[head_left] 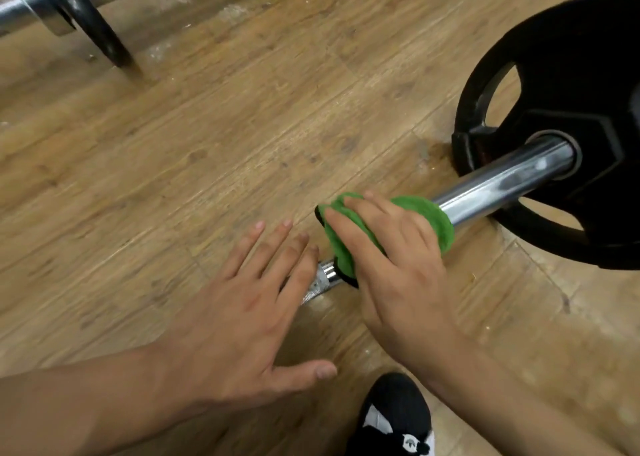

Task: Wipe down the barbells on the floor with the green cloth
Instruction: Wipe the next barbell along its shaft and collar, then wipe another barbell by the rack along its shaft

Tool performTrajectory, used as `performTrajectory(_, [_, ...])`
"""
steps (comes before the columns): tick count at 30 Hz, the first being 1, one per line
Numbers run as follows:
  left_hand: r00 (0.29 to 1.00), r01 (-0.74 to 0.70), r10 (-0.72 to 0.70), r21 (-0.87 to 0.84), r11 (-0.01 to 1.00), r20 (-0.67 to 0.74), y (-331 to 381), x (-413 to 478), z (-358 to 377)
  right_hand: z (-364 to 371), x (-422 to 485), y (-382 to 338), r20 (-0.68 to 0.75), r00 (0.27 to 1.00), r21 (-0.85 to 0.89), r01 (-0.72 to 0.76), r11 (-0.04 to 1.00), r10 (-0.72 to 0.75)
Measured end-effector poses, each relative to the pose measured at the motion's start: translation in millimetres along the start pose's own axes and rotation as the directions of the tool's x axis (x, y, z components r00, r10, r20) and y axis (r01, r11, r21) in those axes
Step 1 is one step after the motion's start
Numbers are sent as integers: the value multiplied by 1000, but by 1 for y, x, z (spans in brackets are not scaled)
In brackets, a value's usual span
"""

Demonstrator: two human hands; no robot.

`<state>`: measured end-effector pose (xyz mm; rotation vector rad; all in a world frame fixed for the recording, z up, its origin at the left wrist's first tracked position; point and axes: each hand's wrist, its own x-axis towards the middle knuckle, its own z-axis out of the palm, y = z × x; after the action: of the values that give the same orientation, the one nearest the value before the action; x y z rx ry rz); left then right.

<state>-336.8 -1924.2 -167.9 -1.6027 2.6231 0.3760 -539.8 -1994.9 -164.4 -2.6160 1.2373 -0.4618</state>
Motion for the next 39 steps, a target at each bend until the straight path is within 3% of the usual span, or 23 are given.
performTrajectory(5, [1000,-11,11,-11,1000,-14,-2,-1,0,11,12,-1,-132,988,15,-85,996,86])
performTrajectory(10, [1000,2,0,-79,997,27,-6,4,-5,15,20,-5,-270,947,197,-121,973,173])
performTrajectory(13, [996,24,-12,-137,990,87,-12,1,-14,-5,37,-17,-193,933,352,-224,909,304])
performTrajectory(15, [985,45,-18,-156,987,171,-13,-3,-31,-30,43,-27,-164,924,348,-273,897,345])
performTrajectory(19, [973,52,-22,-125,991,231,2,-8,-107,-104,48,-46,-147,890,315,-372,873,432])
performTrajectory(24, [974,-60,86,-125,990,209,49,3,-250,-250,50,-56,-165,802,301,-514,803,575])
performTrajectory(31, [990,-20,36,-119,993,138,119,79,-434,-455,65,-23,-225,573,383,-692,613,788])
performTrajectory(35, [995,21,-10,-98,995,103,149,131,-492,-518,68,16,-185,540,350,-744,569,821])
performTrajectory(39, [996,49,-41,-88,995,85,161,176,-510,-530,72,61,-124,542,281,-784,553,831])
